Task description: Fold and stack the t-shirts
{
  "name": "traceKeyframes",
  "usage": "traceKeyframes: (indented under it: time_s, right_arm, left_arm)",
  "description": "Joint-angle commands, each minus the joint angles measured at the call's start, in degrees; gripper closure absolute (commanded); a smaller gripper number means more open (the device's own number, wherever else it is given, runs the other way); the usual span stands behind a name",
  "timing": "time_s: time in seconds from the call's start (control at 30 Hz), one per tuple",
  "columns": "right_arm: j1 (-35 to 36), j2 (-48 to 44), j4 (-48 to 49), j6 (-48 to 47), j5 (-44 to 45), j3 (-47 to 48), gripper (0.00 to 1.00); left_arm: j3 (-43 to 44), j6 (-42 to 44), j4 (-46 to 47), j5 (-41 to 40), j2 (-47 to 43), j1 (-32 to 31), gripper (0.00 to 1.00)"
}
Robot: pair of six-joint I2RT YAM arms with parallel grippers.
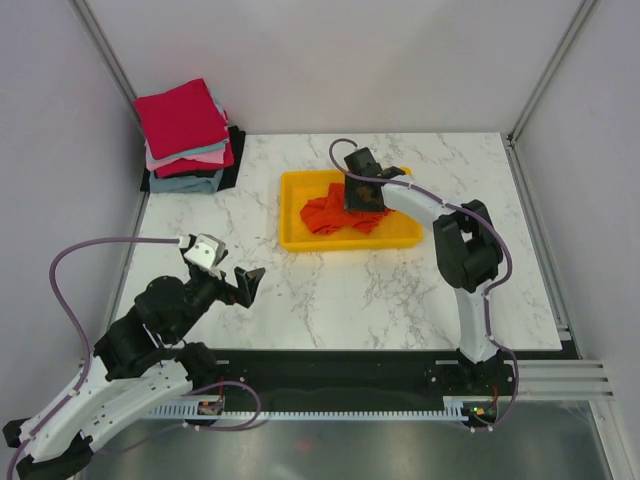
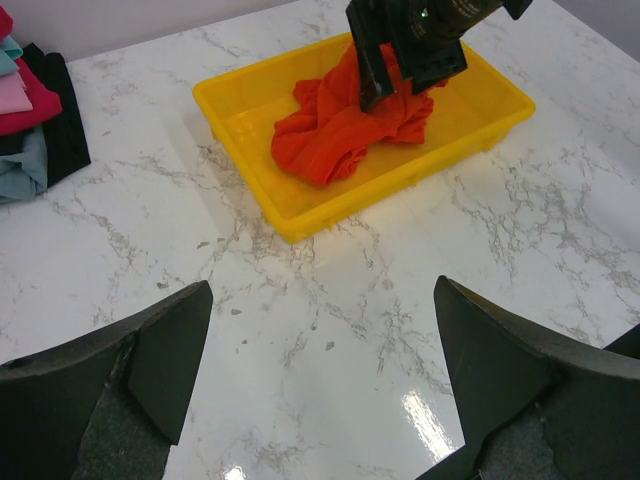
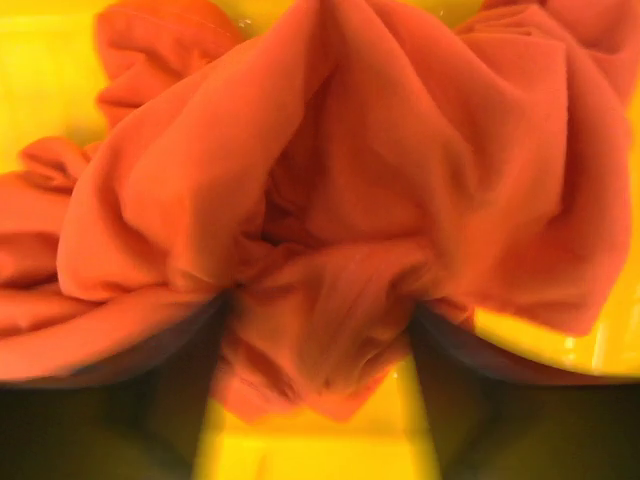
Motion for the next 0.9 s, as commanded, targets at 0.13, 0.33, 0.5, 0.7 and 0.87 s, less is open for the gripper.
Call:
traceKeyframes:
  time_s: [0.13,0.33,0.5,0.7,0.87]
  right_arm:
    - [-0.6,0.8,-0.1,-1.9,0.7,4.3,1.0]
    - [-0.9,-12.3,0.7,-5.2,0.6,8.1,1.0]
    - [-0.8,-29.3,-0.3,-6.5,2.6,12.0,1.0]
    - [-0.9,-52.6,-2.7,-8.8,16.2,11.5,1.0]
    - [-0.8,-66.8,-4.2,-10.1,21.0,9.4,1.0]
  left_arm:
    - [0.0,-2.3,-0.3,-0.8,1.0,-0.1,0.0]
    - [0.5,-3.6,-0.7,-2.1,3.3,-0.1,0.0]
    - [1.5,-4.2,-0.6,0.0,7.6,0.0,0.0]
    - [4.8,-10.6,0.2,-0.4,21.7,0.1,0.0]
    - [9.2,-16.7,3.2,6.5,35.6,7.8,0.0]
